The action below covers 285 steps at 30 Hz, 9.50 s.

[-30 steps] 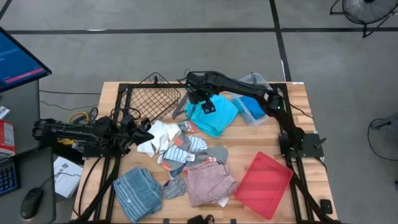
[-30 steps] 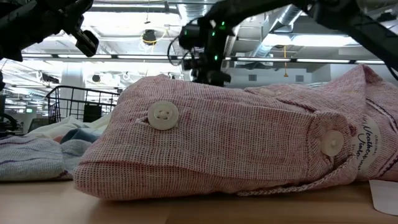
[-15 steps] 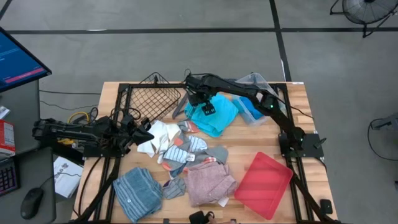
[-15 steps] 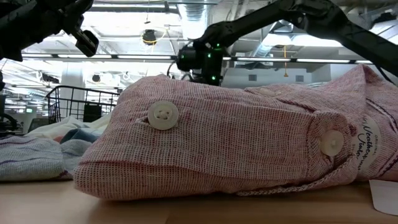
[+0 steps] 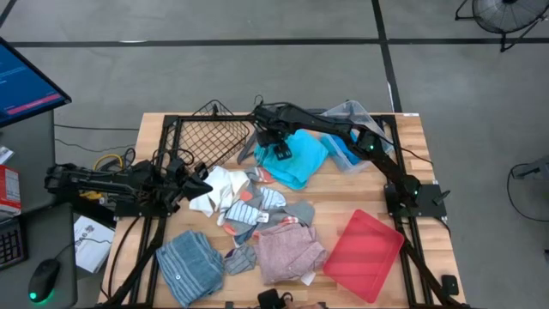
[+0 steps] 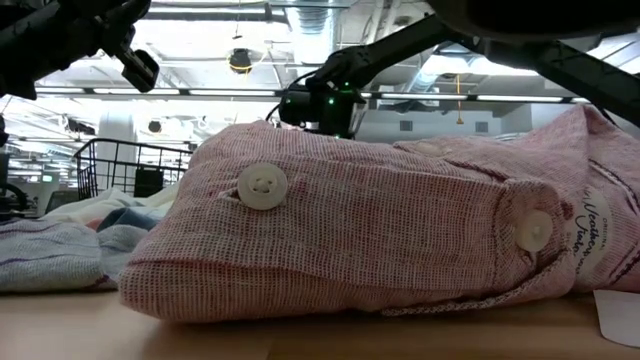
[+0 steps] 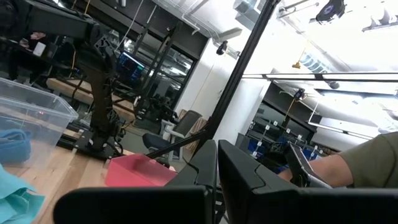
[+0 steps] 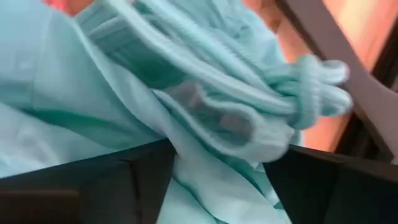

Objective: Pick & Place Cloths
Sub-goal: Put the light blue shorts into the transparent bin

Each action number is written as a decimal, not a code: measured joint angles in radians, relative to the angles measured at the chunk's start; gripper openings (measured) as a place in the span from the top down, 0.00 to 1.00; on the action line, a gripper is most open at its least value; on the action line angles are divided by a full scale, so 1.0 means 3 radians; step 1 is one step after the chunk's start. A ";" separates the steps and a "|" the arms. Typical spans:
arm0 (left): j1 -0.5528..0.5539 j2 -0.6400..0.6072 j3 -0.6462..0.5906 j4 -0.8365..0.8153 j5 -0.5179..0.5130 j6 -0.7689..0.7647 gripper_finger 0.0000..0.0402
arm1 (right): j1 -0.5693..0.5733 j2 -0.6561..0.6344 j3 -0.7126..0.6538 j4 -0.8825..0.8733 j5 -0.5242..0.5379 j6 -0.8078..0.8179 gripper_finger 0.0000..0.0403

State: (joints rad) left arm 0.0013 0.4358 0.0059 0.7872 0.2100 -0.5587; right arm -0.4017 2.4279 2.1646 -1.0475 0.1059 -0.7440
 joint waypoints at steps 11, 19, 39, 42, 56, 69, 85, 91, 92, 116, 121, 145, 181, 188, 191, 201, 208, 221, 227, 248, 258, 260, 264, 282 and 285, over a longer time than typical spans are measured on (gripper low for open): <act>0.0000 0.0000 0.0000 -0.0001 0.0001 0.0000 1.00 | -0.0031 0.0000 -0.0001 0.0009 0.0081 0.0190 0.95; 0.0000 0.0000 0.0000 0.0000 0.0001 0.0000 1.00 | 0.0191 -0.0099 -0.0001 -0.0343 0.0076 0.0446 0.98; 0.0000 0.0000 0.0000 -0.0001 0.0003 0.0000 1.00 | 0.0637 -0.0388 -0.0003 -0.0086 0.0000 0.1121 0.83; 0.0000 0.0000 0.0001 0.0000 0.0003 0.0000 1.00 | 0.0571 -0.0417 -0.0003 0.0138 0.0006 0.1200 0.70; 0.0000 0.0000 0.0000 -0.0001 0.0003 0.0000 1.00 | 0.0139 -0.0401 -0.0045 -0.0486 -0.0183 0.1438 0.02; 0.0000 0.0000 0.0000 -0.0001 0.0003 0.0000 1.00 | -0.0119 -0.0387 -0.0638 -0.0108 -0.0220 0.1560 0.04; 0.0000 0.0000 0.0001 0.0000 0.0003 0.0000 1.00 | -0.0073 -0.0415 -0.1176 0.0294 -0.0305 0.1713 0.45; 0.0000 0.0000 0.0000 -0.0001 0.0003 0.0000 1.00 | -0.0120 -0.0408 -0.1178 0.0278 -0.0616 0.1820 0.93; -0.0001 0.0000 0.0000 0.0000 0.0003 0.0000 1.00 | -0.0117 -0.0408 -0.1178 0.0278 -0.0601 0.1905 0.94; -0.0001 0.0000 0.0000 0.0000 0.0003 -0.0001 1.00 | 0.0140 -0.1362 -0.1018 0.0028 -0.0152 0.3359 0.93; 0.0000 0.0000 0.0000 -0.0001 0.0003 0.0000 1.00 | 0.0138 -0.1673 -0.1017 -0.0139 -0.0009 0.3688 0.93; 0.0000 0.0000 0.0000 -0.0001 0.0004 0.0000 1.00 | 0.0028 -0.2859 -0.1016 -0.1744 0.1070 0.4717 0.93; -0.0001 0.0000 0.0000 -0.0001 0.0004 0.0000 1.00 | -0.1050 -0.3247 -0.2890 -0.0847 0.0728 0.3607 0.93; -0.0001 0.0000 0.0000 0.0000 0.0003 0.0000 1.00 | -0.1050 -0.2894 -0.2889 -0.0638 0.0581 0.3423 0.93; -0.0001 0.0000 0.0001 0.0000 0.0003 0.0000 1.00 | -0.1041 -0.2748 -0.2889 -0.0565 0.0507 0.3352 0.93; -0.0001 0.0000 0.0000 0.0000 0.0004 0.0000 1.00 | -0.1145 -0.2418 -0.2887 -0.0433 0.0335 0.3415 0.88; 0.0000 0.0000 0.0000 0.0000 0.0003 0.0000 1.00 | -0.1096 -0.2614 -0.2807 -0.0410 0.0333 0.3472 0.53; 0.0000 0.0000 0.0000 0.0000 0.0003 0.0000 1.00 | -0.0643 -0.3413 -0.2470 -0.0607 0.0003 0.5003 0.33; 0.0000 0.0000 0.0001 0.0000 0.0004 0.0000 1.00 | -0.0208 -0.3365 -0.2475 -0.1073 0.0343 0.5970 0.59; -0.0001 0.0000 0.0000 -0.0001 0.0003 0.0000 1.00 | -0.0054 -0.2793 -0.2548 -0.0286 0.0793 0.8243 0.99; -0.0001 0.0000 0.0000 0.0000 0.0003 0.0000 1.00 | -0.0271 -0.2791 -0.3315 0.0476 0.0789 0.8381 1.00; -0.0001 0.0000 0.0001 -0.0001 0.0003 0.0000 1.00 | -0.0342 -0.2791 -0.3510 0.0716 0.0771 0.8404 1.00; 0.0000 0.0000 0.0000 0.0000 0.0003 0.0000 1.00 | -0.0485 -0.2791 -0.3894 0.1208 0.0635 0.8293 1.00; -0.0001 0.0000 0.0000 0.0000 0.0003 0.0000 1.00 | -0.0782 -0.2808 -0.4670 0.1558 0.0723 0.7986 1.00; -0.0001 0.0000 0.0000 0.0000 0.0003 0.0000 1.00 | -0.0856 -0.2830 -0.4659 0.1522 0.0656 0.7750 0.99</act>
State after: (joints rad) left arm 0.0010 0.4358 0.0060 0.7872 0.2108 -0.5587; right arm -0.6584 1.5790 0.7670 -0.5910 0.3026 1.5810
